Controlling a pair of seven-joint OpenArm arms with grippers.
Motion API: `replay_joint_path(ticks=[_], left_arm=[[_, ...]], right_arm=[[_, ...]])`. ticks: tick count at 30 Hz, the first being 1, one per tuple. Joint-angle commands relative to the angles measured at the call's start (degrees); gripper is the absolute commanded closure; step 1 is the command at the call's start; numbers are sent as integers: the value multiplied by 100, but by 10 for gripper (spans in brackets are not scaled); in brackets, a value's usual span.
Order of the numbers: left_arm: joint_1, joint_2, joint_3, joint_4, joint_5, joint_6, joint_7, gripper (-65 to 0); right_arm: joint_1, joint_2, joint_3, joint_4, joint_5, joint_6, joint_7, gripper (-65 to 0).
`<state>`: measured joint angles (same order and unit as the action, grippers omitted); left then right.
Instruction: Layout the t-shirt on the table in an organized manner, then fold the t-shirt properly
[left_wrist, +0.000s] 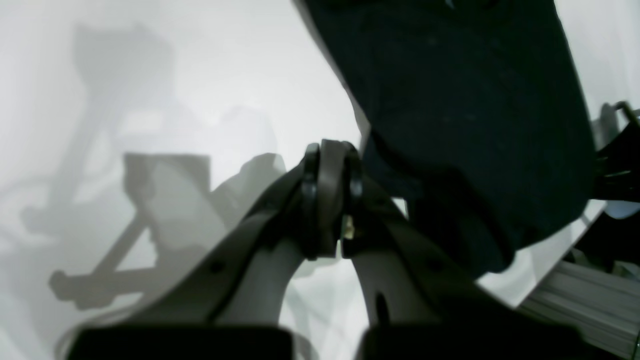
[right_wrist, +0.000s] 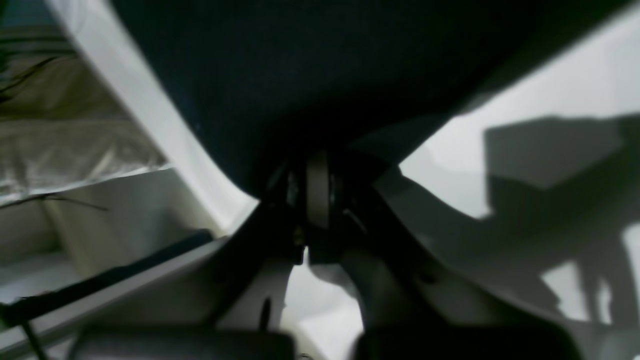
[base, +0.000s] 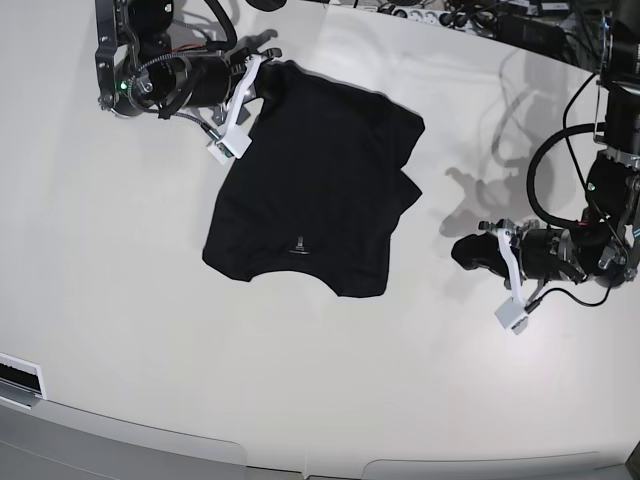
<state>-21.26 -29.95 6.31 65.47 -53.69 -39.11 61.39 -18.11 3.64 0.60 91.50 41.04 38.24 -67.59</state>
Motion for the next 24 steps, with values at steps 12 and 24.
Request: replay_joint_path(ticks=[12,24], left_arm=[[190,-85,-55,81,-175,-33,-92,0],[1438,0,-55,81,-581,236,-157,0]], right_arm=[[584,114,789,227,212,-9,63,0],[669,623,2100,413,1552,176,-291,0]])
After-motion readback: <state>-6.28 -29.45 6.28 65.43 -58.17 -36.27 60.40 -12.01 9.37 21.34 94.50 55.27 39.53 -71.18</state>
